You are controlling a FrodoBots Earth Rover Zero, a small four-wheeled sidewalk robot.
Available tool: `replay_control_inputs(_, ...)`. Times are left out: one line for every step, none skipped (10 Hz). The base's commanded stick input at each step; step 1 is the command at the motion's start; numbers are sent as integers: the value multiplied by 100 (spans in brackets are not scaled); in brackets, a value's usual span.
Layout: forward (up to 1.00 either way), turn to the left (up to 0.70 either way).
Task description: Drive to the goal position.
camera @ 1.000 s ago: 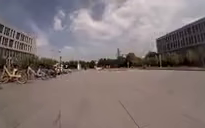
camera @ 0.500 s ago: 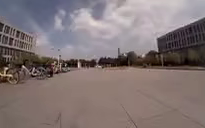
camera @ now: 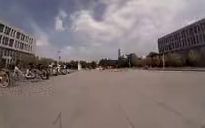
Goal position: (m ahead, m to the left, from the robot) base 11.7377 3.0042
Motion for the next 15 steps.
replay_control_inputs(100, 0)
replay_control_inputs(100, 0)
replay_control_inputs(100, 0)
replay_control_inputs(100, 0)
replay_control_inputs(100, 0)
replay_control_inputs(100, 0)
replay_control_inputs(100, 0)
replay_control_inputs(100, 0)
replay_control_inputs(100, 0)
replay_control_inputs(100, 0)
replay_control_inputs(100, 0)
replay_control_inputs(100, 0)
replay_control_inputs(100, 0)
replay_control_inputs(100, 0)
replay_control_inputs(100, 0)
